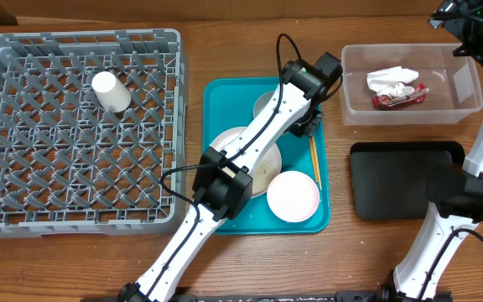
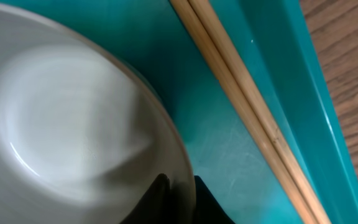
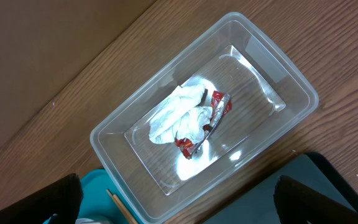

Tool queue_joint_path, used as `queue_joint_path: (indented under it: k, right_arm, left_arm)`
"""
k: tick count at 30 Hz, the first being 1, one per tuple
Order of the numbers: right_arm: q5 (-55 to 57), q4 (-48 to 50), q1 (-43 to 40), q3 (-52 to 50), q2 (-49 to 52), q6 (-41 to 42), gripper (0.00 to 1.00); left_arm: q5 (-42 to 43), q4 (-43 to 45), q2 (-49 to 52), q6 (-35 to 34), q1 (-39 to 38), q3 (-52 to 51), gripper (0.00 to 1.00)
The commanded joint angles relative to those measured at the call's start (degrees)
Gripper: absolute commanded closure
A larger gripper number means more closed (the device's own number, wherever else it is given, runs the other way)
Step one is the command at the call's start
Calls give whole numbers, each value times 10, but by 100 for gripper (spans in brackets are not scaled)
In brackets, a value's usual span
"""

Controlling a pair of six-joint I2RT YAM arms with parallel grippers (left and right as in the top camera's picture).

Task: Sort waste into correct bins and load items into the dishwasher
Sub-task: 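Carry the white bowl over the dish rack with the left gripper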

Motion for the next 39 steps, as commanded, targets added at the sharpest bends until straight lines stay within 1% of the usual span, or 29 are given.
queue_joint_path:
  k: [1,7,13,17,21,24,28,33,34,35,36,38,39]
  right_arm:
    - [-1,2,0,4,-7,0,0]
    - [-1,2,0,4,-7,1,0]
    - [-1,2,0,4,-7,0,0]
    - [-1,2,0,4,-7,1,0]
    - [-1,2,0,4,-7,0,0]
    - [-1,2,0,4,-7,1,0]
    - [-1,2,0,4,-7,1,0]
    - [-1,2,0,4,-7,0,0]
    - [-1,2,0,4,-7,1,0]
    - [-1,2,0,4,-7,0,0]
    - [-1,2,0,4,-7,1,0]
    - [-1,2,0,4,-7,1,0]
    - [-1,2,0,4,-7,0,0]
  left_arm:
    - [-3,0,7,-2,0,6,96]
    - [-5,-7,-23,-2,3,16,96]
    - [-3,-21,-84,-35,19,54,96]
    - [3,-24,-146,-54,43,57,96]
    - [37,-29,-210,-64,92,57,96]
    - [115,-30,-252,-64,149,57,96]
    - [237,-45,-290,-64,257,57,96]
    - [366,-111,-287,-63,406,56,96]
    - [391,-111,-284,-56,432,52,96]
    - [436,-111,-283,-27,458,41,96]
    - [469,-111,-283,-16,479,30,96]
    - [520,-111,-283,-16,518,0,96]
    - [532,-111,-283,-14,533,-14,96]
